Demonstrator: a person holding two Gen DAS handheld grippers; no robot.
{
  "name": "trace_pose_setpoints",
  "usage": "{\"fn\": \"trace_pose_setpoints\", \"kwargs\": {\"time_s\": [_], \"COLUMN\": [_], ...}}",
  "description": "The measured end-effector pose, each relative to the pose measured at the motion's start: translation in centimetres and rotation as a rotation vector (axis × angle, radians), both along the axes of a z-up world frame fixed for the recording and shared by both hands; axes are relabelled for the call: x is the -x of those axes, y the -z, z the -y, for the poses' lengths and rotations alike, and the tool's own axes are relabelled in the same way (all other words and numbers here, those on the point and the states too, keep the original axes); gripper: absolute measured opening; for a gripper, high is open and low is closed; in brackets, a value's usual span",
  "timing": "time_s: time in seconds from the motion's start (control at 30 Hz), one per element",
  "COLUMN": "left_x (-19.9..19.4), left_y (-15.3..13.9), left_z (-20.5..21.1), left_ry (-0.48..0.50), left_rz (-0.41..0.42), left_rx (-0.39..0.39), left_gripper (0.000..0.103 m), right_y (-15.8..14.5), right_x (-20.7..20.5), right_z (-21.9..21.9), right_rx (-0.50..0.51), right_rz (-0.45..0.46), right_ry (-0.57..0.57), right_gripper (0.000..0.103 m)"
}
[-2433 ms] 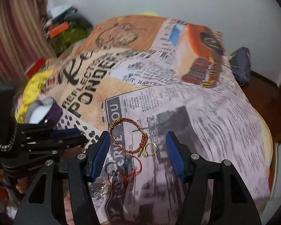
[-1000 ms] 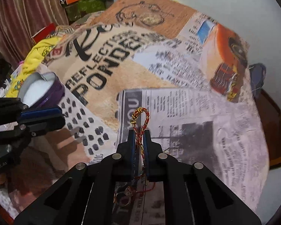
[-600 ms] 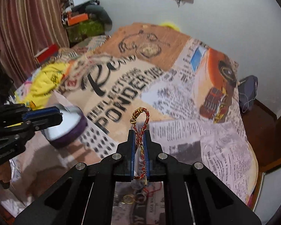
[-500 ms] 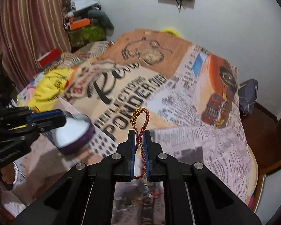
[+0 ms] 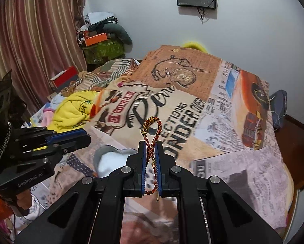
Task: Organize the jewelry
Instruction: 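Carry the bracelet and ring over the heart tin and open both tools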
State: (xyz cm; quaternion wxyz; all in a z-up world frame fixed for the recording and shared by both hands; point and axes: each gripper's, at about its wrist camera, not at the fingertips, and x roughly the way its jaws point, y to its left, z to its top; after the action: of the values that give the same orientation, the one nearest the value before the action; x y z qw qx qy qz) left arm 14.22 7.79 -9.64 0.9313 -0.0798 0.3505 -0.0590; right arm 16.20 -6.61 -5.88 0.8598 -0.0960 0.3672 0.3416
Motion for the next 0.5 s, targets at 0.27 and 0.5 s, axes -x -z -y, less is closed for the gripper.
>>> {"fn": "trace_pose_setpoints", "kwargs": {"time_s": [0.27,0.5], "left_x": [-0.8,-1.7], "left_y": [2.7,5.6], "left_z": [-1.8,-2.2], "left_ry": [0.036,0.081], "left_rz": [-0.066,-0.133], "left_rx": [0.031,0.053], "left_gripper": [0.009,0.009], "right_y": [1.5,3.8], "right_x": [0.2,-0.4], "right_z": [-2.8,-4.5], "right_rx": [-0.028,-0.017], "right_rz": [-0.068,-0.164], "right_ry": [-0.007,-0.025], "right_gripper": [0.007,0.007]}}
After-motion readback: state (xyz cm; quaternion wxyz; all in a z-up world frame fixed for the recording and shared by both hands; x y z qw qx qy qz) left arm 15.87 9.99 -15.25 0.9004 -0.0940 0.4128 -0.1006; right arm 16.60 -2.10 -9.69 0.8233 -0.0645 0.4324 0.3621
